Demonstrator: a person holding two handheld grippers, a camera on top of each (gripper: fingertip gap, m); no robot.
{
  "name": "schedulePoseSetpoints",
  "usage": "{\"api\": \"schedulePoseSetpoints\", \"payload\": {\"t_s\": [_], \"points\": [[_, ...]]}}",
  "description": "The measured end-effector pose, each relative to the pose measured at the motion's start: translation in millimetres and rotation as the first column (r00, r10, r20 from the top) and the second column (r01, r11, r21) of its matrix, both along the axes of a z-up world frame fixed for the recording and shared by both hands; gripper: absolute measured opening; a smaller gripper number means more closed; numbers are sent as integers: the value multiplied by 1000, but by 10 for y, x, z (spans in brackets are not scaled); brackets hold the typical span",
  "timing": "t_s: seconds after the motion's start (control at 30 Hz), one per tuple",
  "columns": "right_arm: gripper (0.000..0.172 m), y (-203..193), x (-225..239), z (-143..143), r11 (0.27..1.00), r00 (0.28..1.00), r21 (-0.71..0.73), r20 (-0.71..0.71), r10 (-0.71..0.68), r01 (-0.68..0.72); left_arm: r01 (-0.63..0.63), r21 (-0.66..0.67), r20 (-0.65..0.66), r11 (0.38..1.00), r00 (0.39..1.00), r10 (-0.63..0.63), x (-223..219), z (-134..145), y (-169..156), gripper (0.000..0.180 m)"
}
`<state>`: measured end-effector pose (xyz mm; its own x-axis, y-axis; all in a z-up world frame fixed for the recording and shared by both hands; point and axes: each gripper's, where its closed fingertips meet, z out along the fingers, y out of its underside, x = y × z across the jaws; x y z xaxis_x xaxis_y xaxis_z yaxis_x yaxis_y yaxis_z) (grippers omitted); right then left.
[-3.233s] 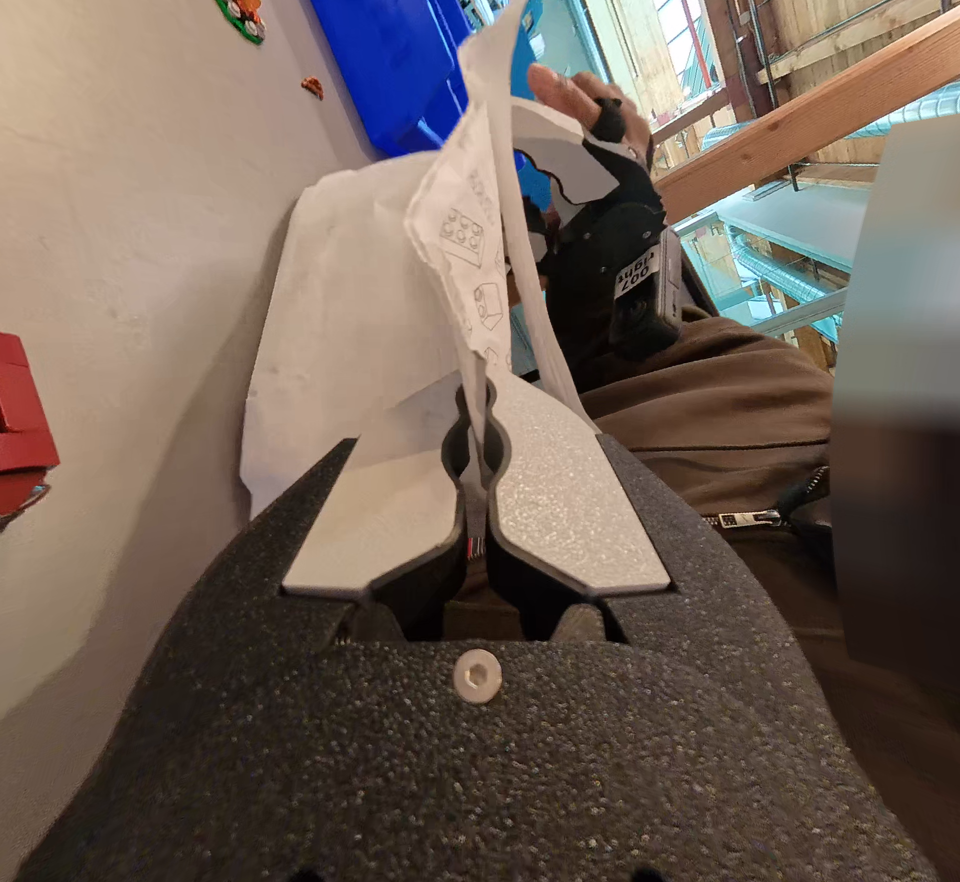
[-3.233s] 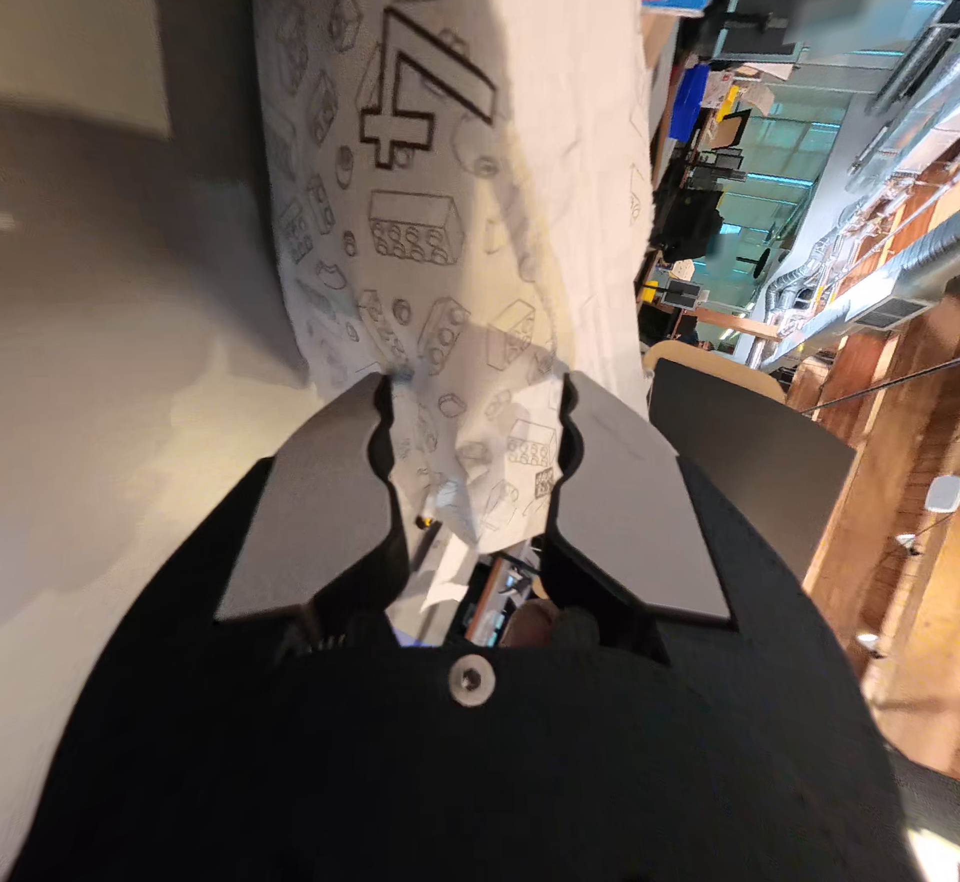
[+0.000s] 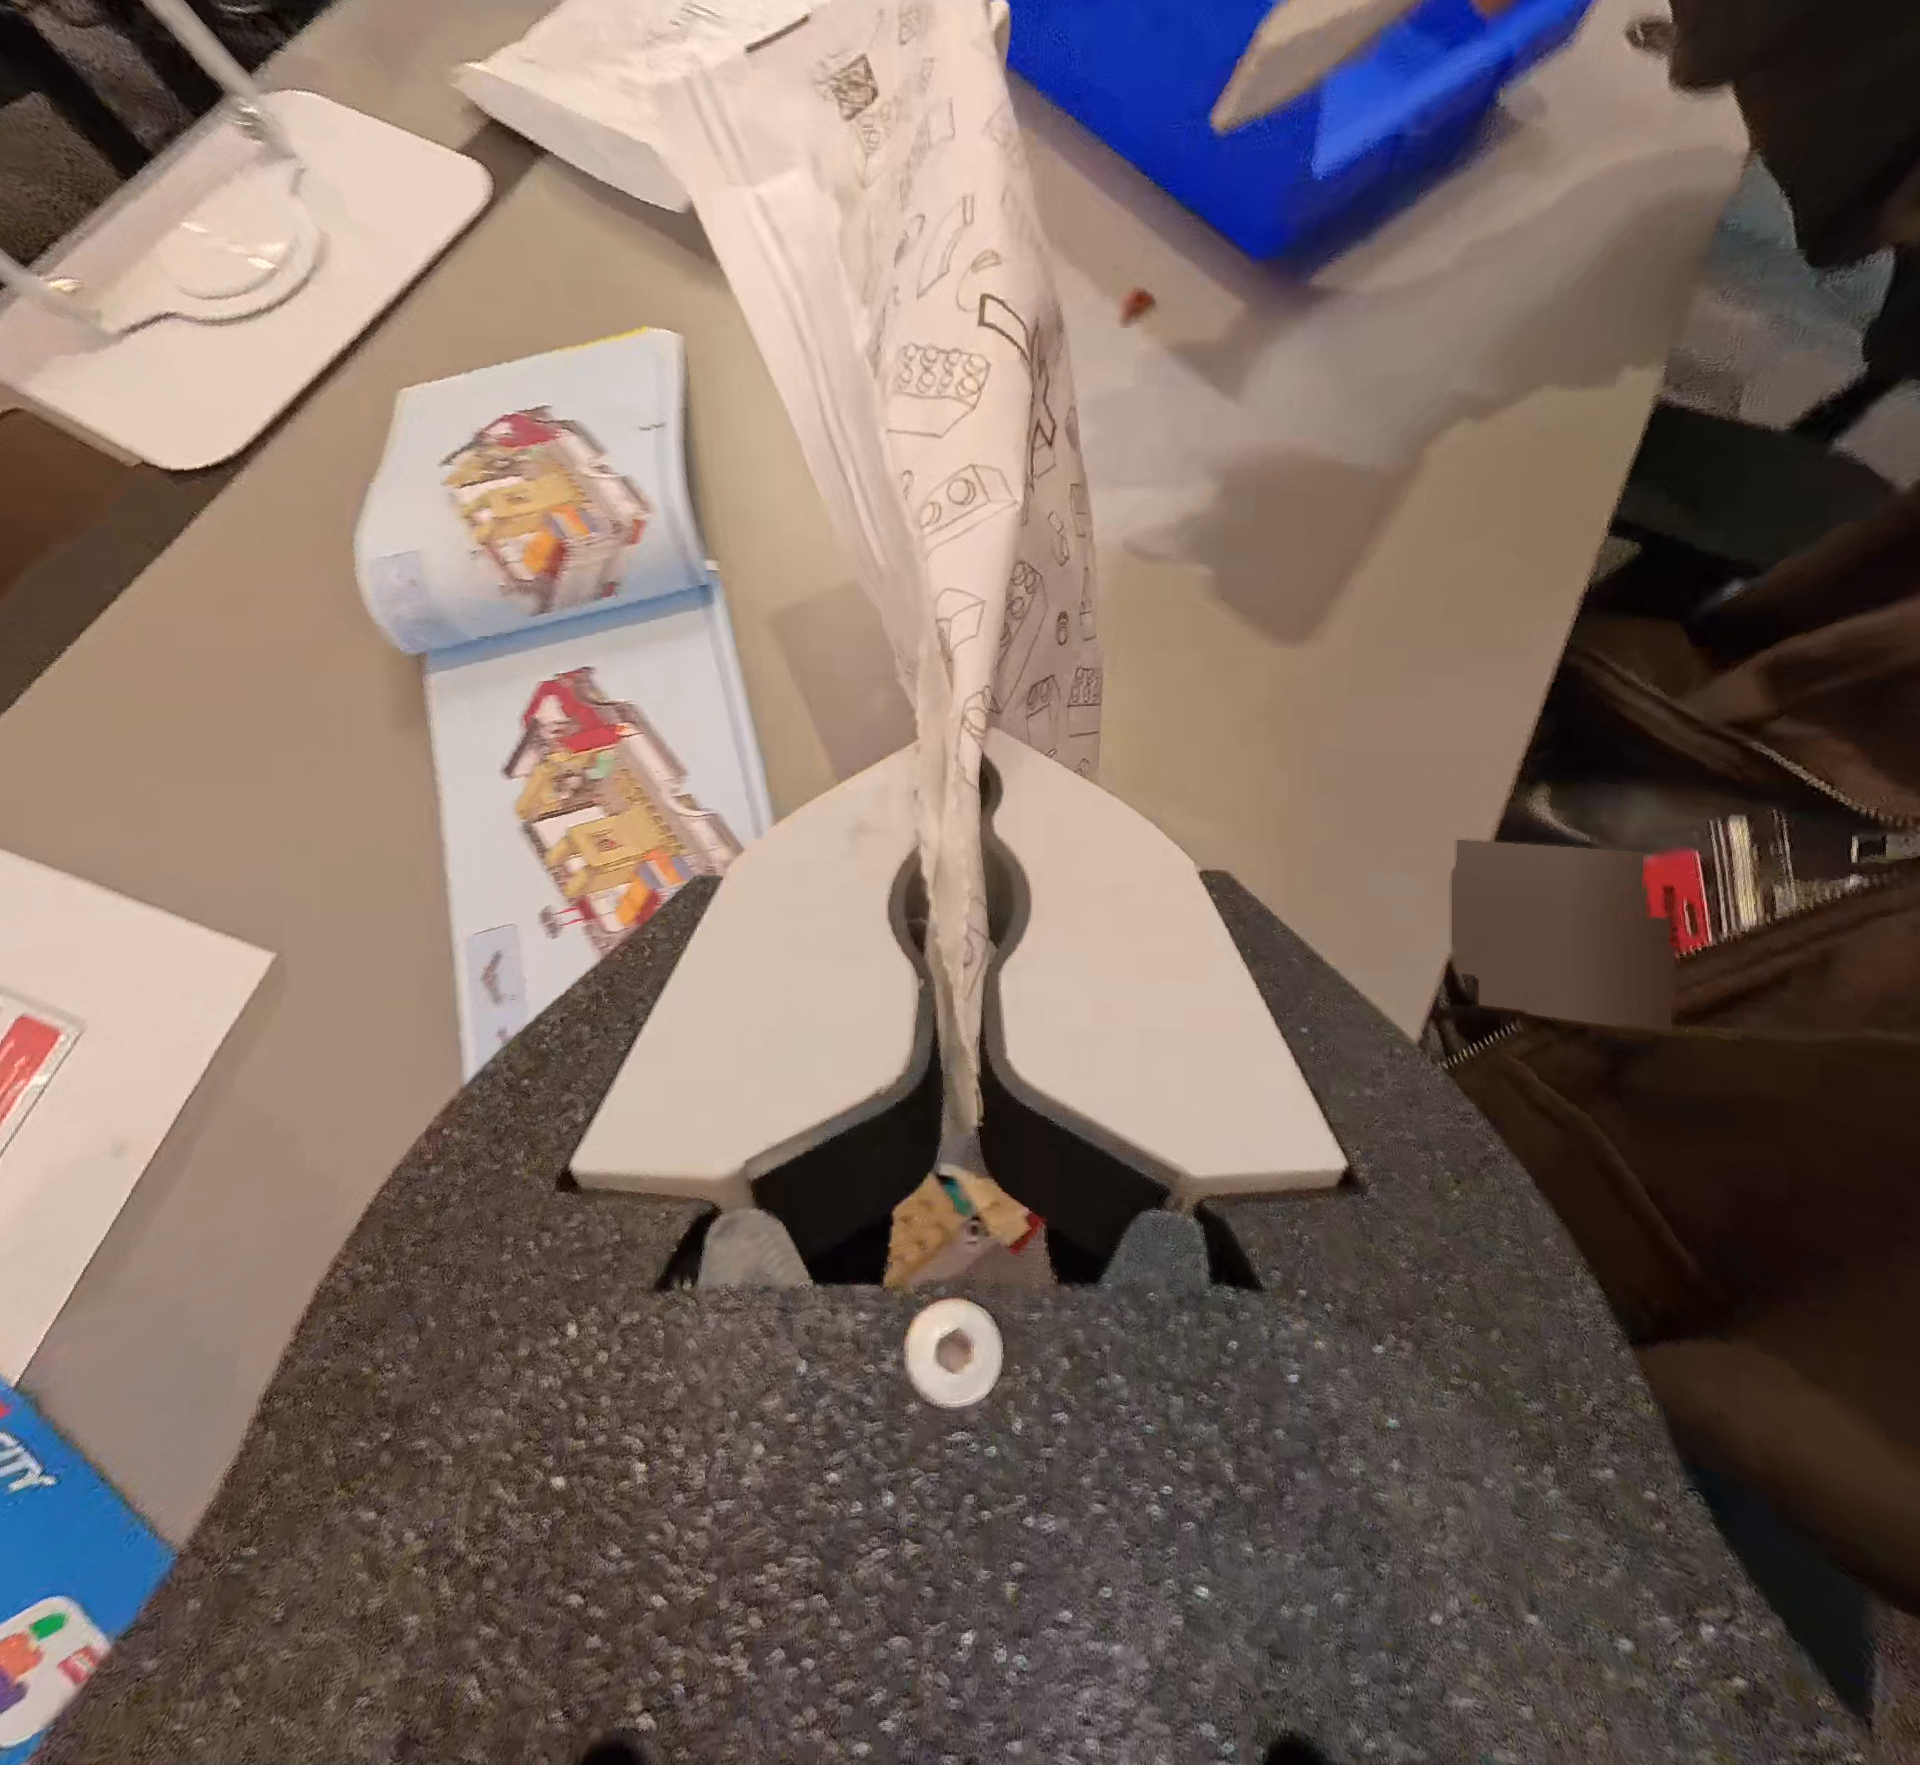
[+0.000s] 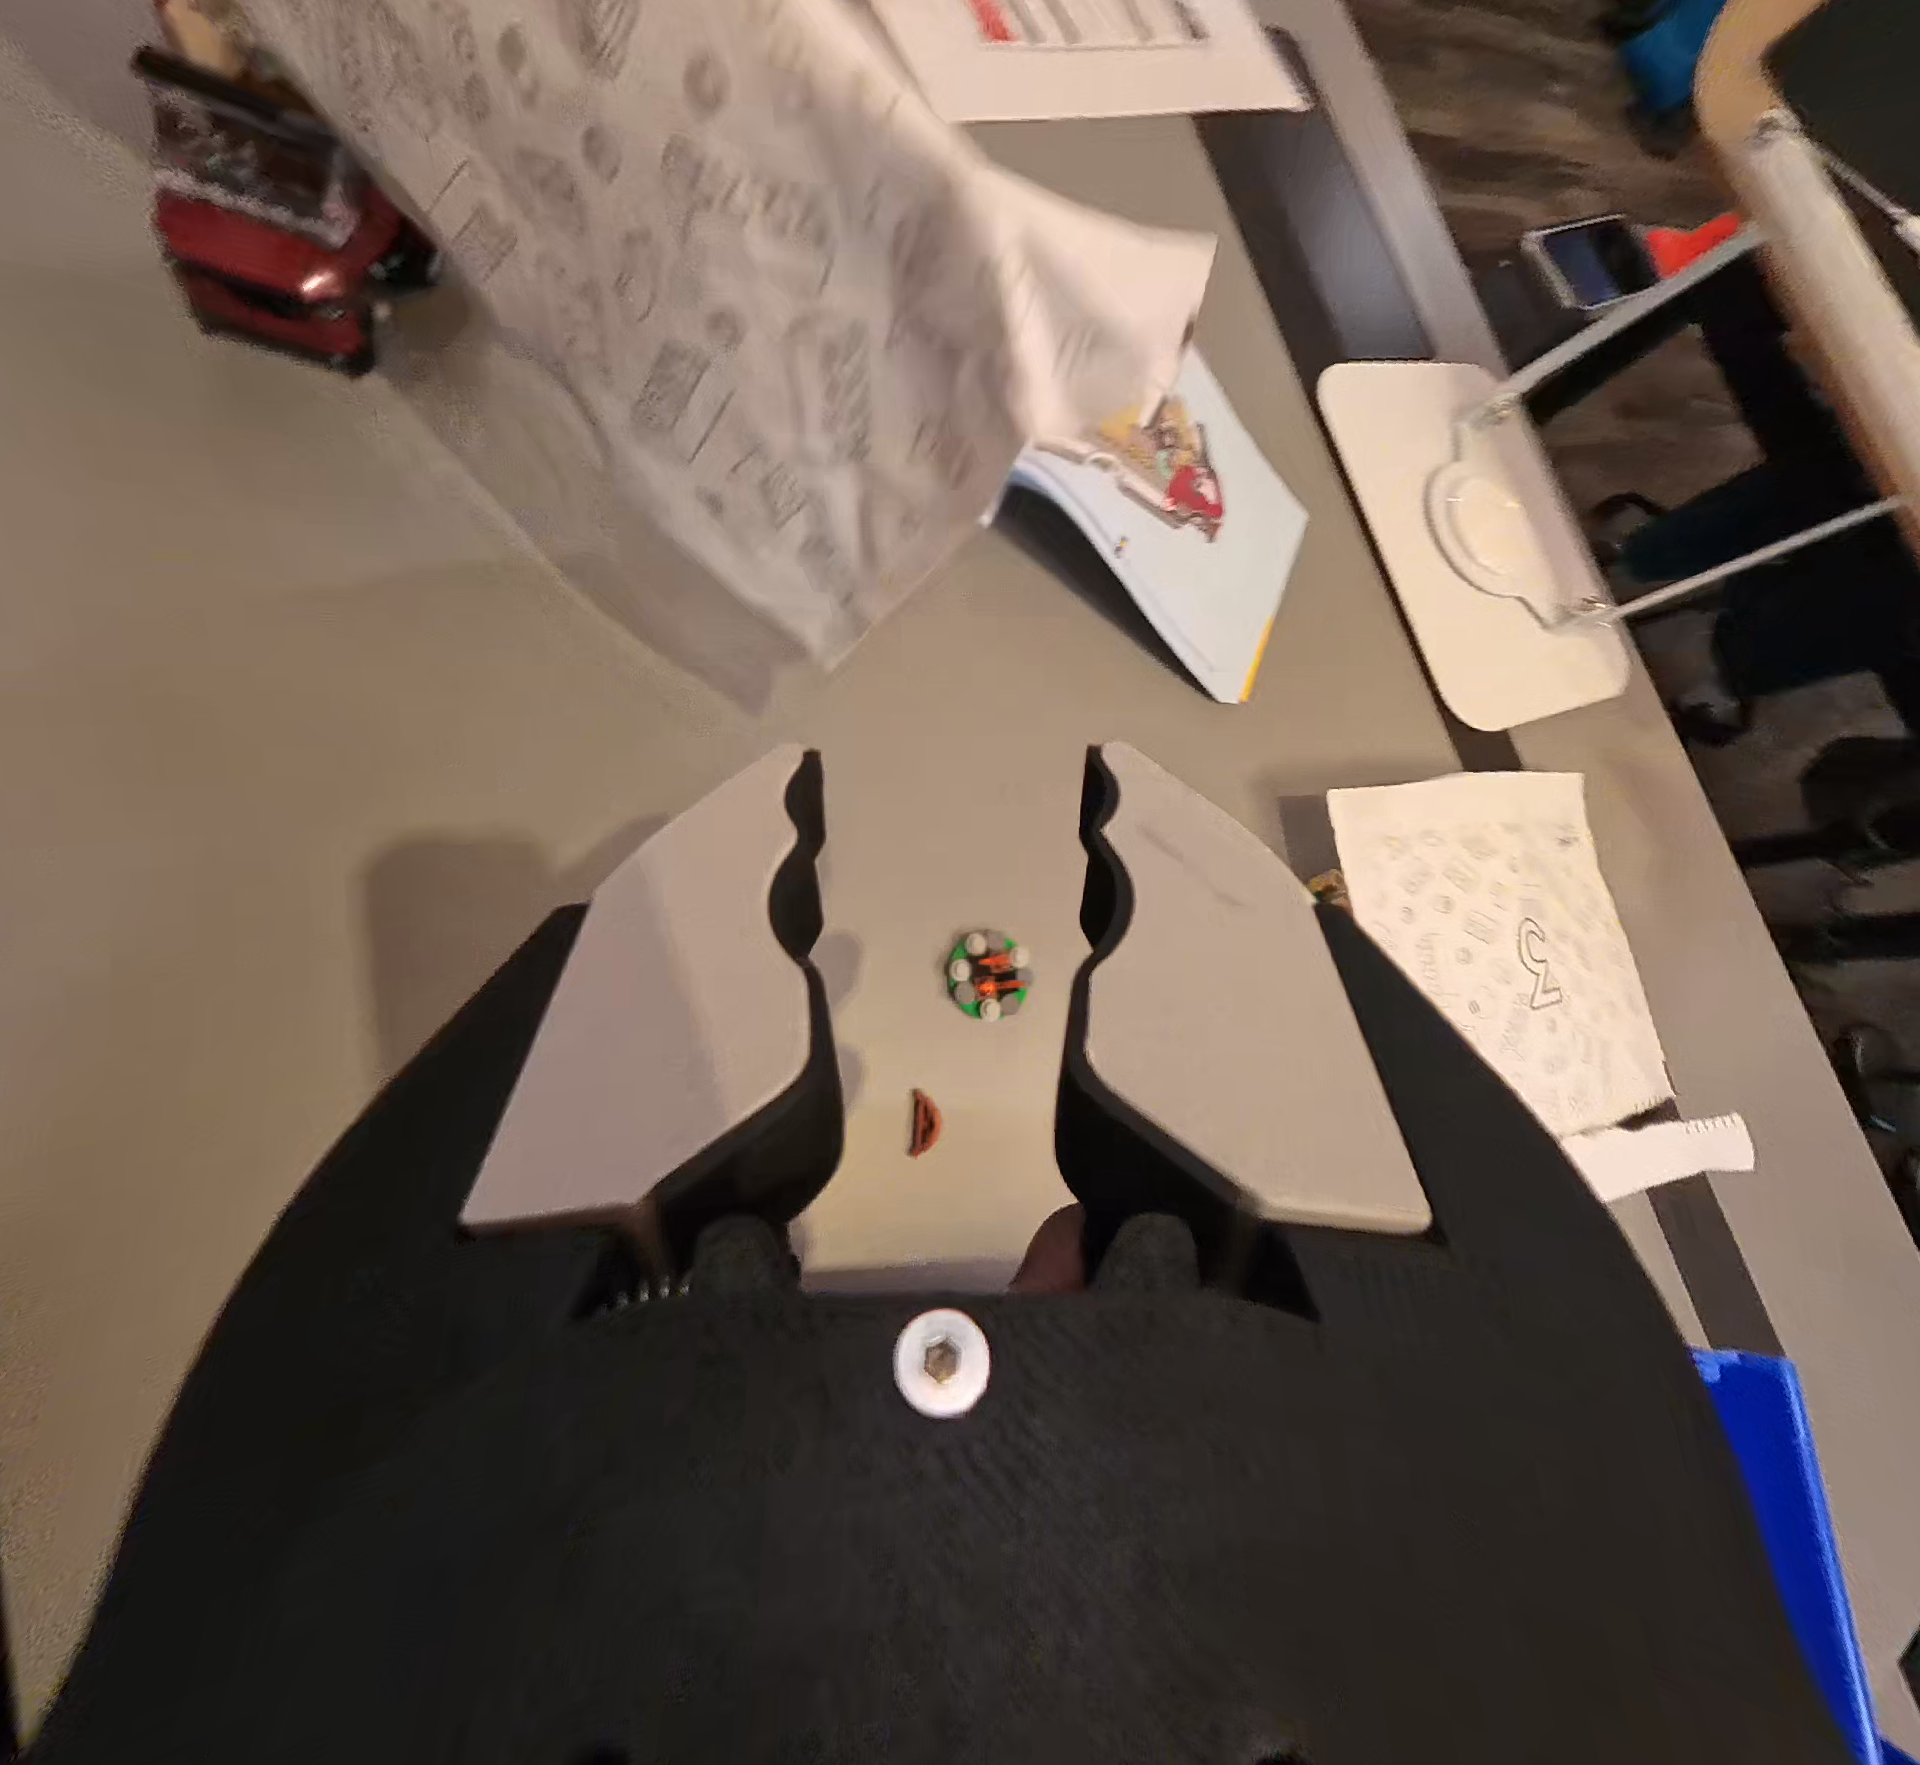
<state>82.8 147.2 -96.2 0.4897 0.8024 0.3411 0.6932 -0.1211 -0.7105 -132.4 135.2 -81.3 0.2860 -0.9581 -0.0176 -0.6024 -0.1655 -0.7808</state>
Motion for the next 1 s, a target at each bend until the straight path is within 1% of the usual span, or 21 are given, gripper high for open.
{"api": "schedulePoseSetpoints", "payload": {"t_s": [0.07, 0.17, 0.27, 0.33, 0.4, 0.43, 0.47, 0.53, 0.6, 0.7, 0.77, 0.87, 0.93, 1.0], "points": [[46, 14, -41, -25, 1000, 999, 3, -45, -8, 8, -54, -32, 57, 998, 997, 56, -103, 69, 242, 0], [42, -20, -231, -223, 999, 996, -26, -78, 36, -39, -128, -126, 141, 984, 979, 145, -240, 57, 638, 0], [40, -10, -450, -539, 994, 994, -73, -80, 73, -79, -185, -265, 223, 946, 943, 247, -341, -77, 1054, 1], [41, 41, -586, -708, 991, 992, -96, -90, 86, -94, -198, -310, 251, 930, 927, 280, -391, -204, 1286, 1], [42, 151, -679, -775, 992, 992, -93, -99, 80, -89, -214, -291, 246, 932, 925, 289, -445, -335, 1472, 1], [45, 224, -701, -769, 994, 993, -76, -93, 73, -81, -226, -262, 235, 938, 928, 289, -473, -391, 1548, 0], [45, 300, -703, -739, 996, 994, -51, -82, 68, -73, -232, -217, 218, 948, 935, 279, -498, -435, 1605, 0], [46, 438, -673, -612, 998, 996, 20, -56, 67, -65, -238, -86, 151, 968, 957, 248, -551, -509, 1679, 0], [47, 573, -634, -417, 992, 997, 113, -55, 58, -51, -191, 38, 100, 981, 977, 186, -536, -504, 1671, 0], [50, 699, -580, -169, 968, 996, 248, -60, 59, -42, -56, 202, 76, 978, 996, 41, -380, -374, 1520, 0], [54, 763, -535, -7, 935, 997, 354, -55, 47, -24, 18, 240, 95, 971, 995, -42, -236, -287, 1383, 0], [58, 759, -477, 231, 873, 998, 487, -39, 43, -18, 139, 298, 110, 944, 978, -179, -23, -258, 1157, 0], [60, 695, -439, 343, 848, 998, 528, -31, 60, -35, 228, 292, 118, 929, 955, -272, 103, -296, 960, 0], [62, 604, -413, 378, 854, 995, 517, -40, 91, -58, 315, 293, 94, 903, 930, -356, 184, -354, 756, 0]]}}
